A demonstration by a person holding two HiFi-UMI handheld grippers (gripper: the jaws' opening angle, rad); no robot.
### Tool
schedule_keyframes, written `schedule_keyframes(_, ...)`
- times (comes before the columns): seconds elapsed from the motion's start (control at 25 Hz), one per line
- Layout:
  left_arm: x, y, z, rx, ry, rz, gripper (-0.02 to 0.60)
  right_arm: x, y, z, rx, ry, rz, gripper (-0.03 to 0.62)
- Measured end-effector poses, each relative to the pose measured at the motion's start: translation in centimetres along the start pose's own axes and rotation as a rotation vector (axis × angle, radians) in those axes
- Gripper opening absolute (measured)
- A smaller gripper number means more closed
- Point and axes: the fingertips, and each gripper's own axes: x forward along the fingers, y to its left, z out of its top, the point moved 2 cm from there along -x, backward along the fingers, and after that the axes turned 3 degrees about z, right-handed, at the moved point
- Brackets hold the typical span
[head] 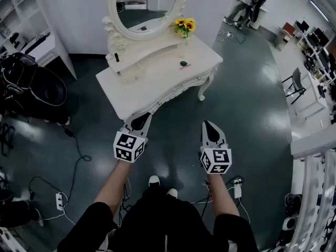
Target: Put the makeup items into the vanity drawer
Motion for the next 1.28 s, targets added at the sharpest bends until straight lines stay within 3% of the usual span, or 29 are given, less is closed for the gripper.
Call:
schedule_keyframes(0.32, -3.5, -5.9, -0.7, -0.002, -0.004, 0.015, 0.021, -6.6, -0.4, -0.6, 0.023, -0.058, 0.064, 0.005)
schedule_keyframes(0.68, -4.8, -10.1, -1.3, 0.0, 0.002, 0.049, 0.021, -9.9, -2.1, -1.7, -0.005, -0.054, 0.063, 0.005)
schedule_keyframes(1.28, -0.8, -11.2, -0.7, 0.008, -0.002, 0.049, 0.021, -7.6, -5.2, -1.9, 0.013, -0.061, 0.078, 0.005)
